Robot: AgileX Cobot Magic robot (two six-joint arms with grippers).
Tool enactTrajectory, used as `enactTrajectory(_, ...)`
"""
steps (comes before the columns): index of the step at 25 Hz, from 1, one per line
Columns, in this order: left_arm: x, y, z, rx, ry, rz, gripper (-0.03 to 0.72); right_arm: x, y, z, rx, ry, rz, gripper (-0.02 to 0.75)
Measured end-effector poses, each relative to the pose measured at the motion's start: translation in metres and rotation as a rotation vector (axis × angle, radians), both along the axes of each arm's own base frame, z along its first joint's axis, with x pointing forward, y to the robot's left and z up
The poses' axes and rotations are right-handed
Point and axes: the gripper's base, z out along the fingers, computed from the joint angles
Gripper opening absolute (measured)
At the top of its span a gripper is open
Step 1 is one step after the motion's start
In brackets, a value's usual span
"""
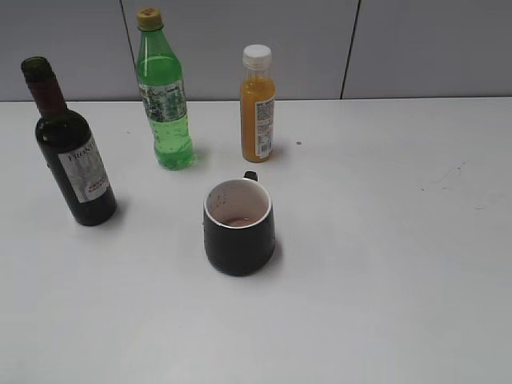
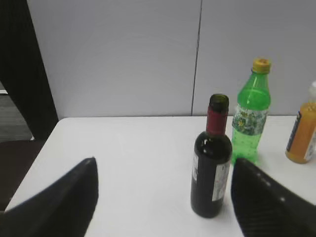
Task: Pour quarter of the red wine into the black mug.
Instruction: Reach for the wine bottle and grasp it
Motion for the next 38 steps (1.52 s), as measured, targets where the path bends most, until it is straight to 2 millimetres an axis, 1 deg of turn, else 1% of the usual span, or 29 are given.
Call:
enactTrajectory(6, 0.048, 0.004, 0.014, -0.025, -0.067, 0.030, 0.629, 0.000, 0.000, 0.000, 0.000, 0.000, 0.000, 0.591)
enactTrajectory(9, 0.073, 0.007, 0.010, -0.045, -0.098, 0.054, 0.622, 0.000, 0.000, 0.000, 0.000, 0.000, 0.000, 0.591)
enactTrajectory(12, 0.097, 0.009, -0.006, -0.053, -0.084, 0.069, 0.615, 0.000, 0.000, 0.000, 0.000, 0.000, 0.000, 0.591)
enactTrajectory(15, 0.111, 0.006, -0.026, -0.068, -0.096, 0.052, 0.610, 0.000, 0.000, 0.000, 0.000, 0.000, 0.000, 0.591)
enactTrajectory(17, 0.117, -0.001, -0.042, -0.096, -0.104, 0.017, 0.605, 0.000, 0.000, 0.000, 0.000, 0.000, 0.000, 0.591)
enactTrajectory(21, 0.125, -0.013, -0.068, -0.098, -0.102, -0.053, 0.597, 0.000, 0.000, 0.000, 0.000, -0.001, 0.000, 0.591)
enactTrajectory(27, 0.144, -0.018, -0.100, -0.068, -0.065, -0.056, 0.596, 0.000, 0.000, 0.000, 0.000, -0.001, 0.000, 0.591)
enactTrajectory(31, 0.161, -0.025, -0.118, -0.012, -0.053, -0.111, 0.594, 0.000, 0.000, 0.000, 0.000, -0.001, 0.000, 0.591)
enactTrajectory(35, 0.176, -0.030, -0.138, -0.031, -0.045, -0.123, 0.599, 0.000, 0.000, 0.000, 0.000, -0.001, 0.000, 0.591)
enactTrajectory(38, 0.187, -0.031, -0.157, -0.039, -0.042, -0.119, 0.599, 0.000, 0.000, 0.000, 0.000, -0.001, 0.000, 0.590)
